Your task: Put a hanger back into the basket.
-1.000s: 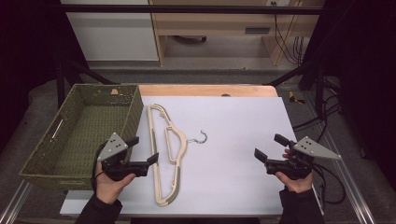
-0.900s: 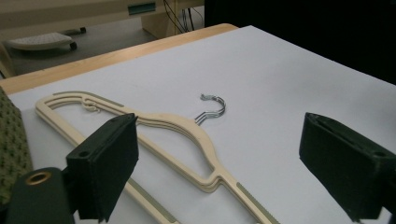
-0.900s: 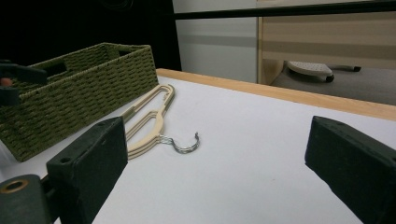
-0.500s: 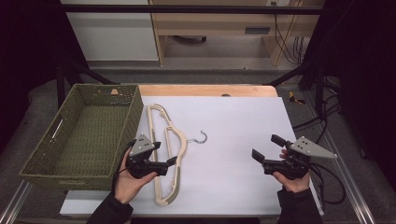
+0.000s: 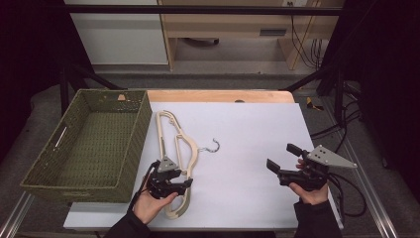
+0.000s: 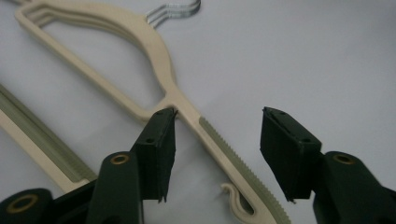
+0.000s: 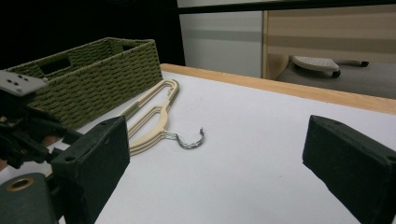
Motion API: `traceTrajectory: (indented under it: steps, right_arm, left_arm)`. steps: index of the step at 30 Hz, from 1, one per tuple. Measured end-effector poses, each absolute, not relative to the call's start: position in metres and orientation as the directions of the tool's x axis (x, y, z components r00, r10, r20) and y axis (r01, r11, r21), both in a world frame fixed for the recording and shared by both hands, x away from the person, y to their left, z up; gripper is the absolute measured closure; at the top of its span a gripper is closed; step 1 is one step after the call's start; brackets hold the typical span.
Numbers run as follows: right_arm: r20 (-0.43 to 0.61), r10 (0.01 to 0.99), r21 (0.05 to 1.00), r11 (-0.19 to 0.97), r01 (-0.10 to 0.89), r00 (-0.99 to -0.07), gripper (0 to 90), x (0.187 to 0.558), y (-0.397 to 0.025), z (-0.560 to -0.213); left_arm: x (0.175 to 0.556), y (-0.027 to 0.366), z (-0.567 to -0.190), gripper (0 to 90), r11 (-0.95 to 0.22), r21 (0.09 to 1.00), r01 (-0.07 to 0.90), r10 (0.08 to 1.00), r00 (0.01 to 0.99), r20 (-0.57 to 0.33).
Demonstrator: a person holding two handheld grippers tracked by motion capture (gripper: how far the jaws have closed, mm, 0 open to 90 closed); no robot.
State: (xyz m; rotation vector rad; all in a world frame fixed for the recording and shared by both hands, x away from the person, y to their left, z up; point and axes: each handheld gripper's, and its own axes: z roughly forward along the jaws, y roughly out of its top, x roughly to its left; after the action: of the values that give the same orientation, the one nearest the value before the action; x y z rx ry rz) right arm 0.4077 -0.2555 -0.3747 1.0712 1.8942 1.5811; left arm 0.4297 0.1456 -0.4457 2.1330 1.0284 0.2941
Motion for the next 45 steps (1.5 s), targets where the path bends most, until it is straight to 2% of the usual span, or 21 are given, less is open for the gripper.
traceTrajectory:
  steps: [5,10,16,19,24,34,45]
  right_arm:
    - [0.138,0.788,0.959,0.046,0.281,-0.6,7.8,0.408,-0.255,-0.375]
    - [0.14,0.788,0.957,0.048,0.287,-0.6,7.8,0.409,-0.253,-0.376]
    - [0.142,0.788,0.955,0.049,0.291,-0.599,7.9,0.409,-0.252,-0.377]
    - [0.139,0.784,0.955,0.056,0.292,-0.605,7.9,0.41,-0.252,-0.377]
    - [0.144,0.783,0.953,0.054,0.298,-0.605,7.9,0.41,-0.25,-0.378]
    - [0.143,0.782,0.951,0.061,0.303,-0.607,7.8,0.41,-0.249,-0.379]
    - [0.141,0.776,0.948,0.073,0.31,-0.615,8.3,0.412,-0.245,-0.382]
  left_arm:
    - [0.429,0.134,-0.46,56.3,-0.428,0.661,0.616,0.765,0.636,-0.097]
    - [0.429,0.129,-0.463,60.4,-0.429,0.642,0.635,0.787,0.612,-0.08]
    - [0.431,0.127,-0.466,60.6,-0.371,0.62,0.691,0.816,0.561,-0.137]
    - [0.429,0.124,-0.466,62.3,-0.368,0.619,0.694,0.829,0.547,-0.12]
    - [0.429,0.124,-0.465,65.2,-0.34,0.601,0.723,0.84,0.521,-0.151]
    - [0.427,0.123,-0.459,70.8,-0.318,0.595,0.738,0.854,0.495,-0.158]
    - [0.422,0.131,-0.446,72.6,-0.32,0.641,0.698,0.849,0.512,-0.133]
